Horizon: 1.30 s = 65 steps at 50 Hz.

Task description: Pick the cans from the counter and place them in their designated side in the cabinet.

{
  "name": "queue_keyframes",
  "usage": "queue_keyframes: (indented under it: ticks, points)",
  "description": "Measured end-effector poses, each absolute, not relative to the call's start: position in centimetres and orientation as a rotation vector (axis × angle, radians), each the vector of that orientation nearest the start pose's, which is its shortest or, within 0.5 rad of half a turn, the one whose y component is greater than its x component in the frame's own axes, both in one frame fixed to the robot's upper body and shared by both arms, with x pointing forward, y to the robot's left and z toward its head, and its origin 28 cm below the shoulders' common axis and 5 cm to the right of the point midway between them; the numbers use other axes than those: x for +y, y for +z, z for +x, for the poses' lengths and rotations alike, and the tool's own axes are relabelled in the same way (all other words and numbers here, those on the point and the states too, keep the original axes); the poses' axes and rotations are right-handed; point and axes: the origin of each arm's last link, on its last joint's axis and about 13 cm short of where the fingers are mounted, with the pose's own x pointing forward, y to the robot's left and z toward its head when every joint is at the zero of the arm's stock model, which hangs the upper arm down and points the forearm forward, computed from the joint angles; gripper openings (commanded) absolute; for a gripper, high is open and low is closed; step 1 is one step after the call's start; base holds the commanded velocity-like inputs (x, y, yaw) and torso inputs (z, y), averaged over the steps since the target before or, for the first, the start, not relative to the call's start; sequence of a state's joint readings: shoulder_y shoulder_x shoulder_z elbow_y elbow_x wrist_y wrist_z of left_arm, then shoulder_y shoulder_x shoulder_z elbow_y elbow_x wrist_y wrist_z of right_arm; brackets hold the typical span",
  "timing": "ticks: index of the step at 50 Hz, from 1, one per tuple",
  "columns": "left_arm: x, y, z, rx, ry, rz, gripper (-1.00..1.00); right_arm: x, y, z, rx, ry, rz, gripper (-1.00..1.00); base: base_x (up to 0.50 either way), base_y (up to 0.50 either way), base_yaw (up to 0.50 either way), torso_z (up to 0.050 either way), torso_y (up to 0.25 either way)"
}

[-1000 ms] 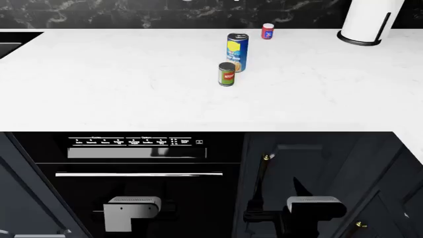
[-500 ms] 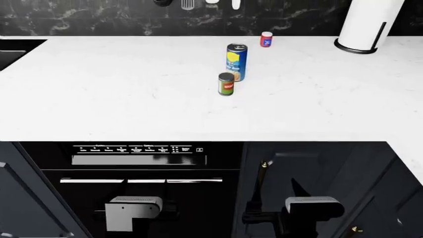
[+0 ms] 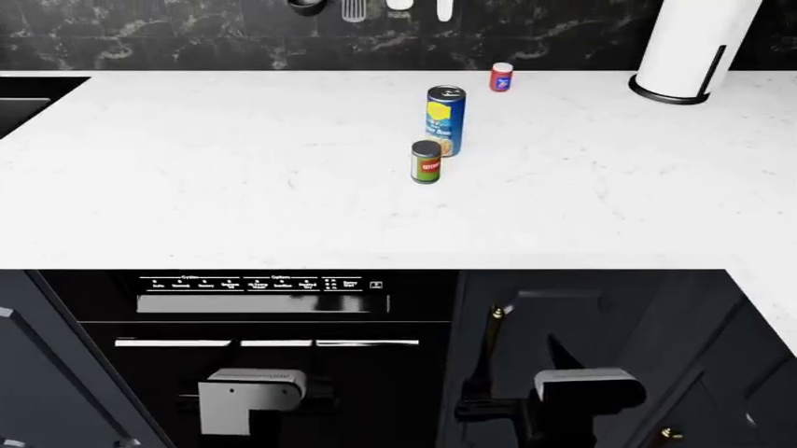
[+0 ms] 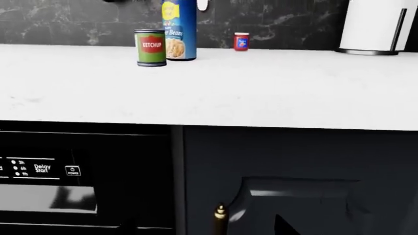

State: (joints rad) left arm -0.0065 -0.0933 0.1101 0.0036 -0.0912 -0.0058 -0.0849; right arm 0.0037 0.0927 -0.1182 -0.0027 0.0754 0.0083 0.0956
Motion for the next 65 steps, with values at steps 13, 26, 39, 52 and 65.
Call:
queue_keyframes:
  ticks: [13,26,39,52,65]
  points:
    - [20.5,7.1,21.9,-0.076,-0.028,0.015,1.00,-10.4,7.2,22.6,-0.005,-0.061,0.032,1.00,0.00,0.00,0.00,0.000,0.000]
    - [20.3,15.2,22.2,-0.157,-0.058,0.032,1.00,-10.6,16.0,23.5,-0.065,-0.059,0.048,1.00,0.00,0.00,0.00,0.000,0.000]
    - [20.3,20.0,20.9,-0.213,-0.080,0.064,1.00,-10.4,21.6,22.0,-0.128,-0.023,0.013,1.00,0.00,0.00,0.00,0.000,0.000]
    - [18.7,22.2,17.4,-0.475,-0.189,0.182,1.00,-9.7,23.4,18.4,-0.243,0.046,-0.054,1.00,0.00,0.00,0.00,0.000,0.000]
    - [18.5,20.2,13.6,-0.482,-0.256,0.191,1.00,-7.3,23.9,15.3,-0.482,0.210,-0.133,1.00,0.00,0.00,0.00,0.000,0.000]
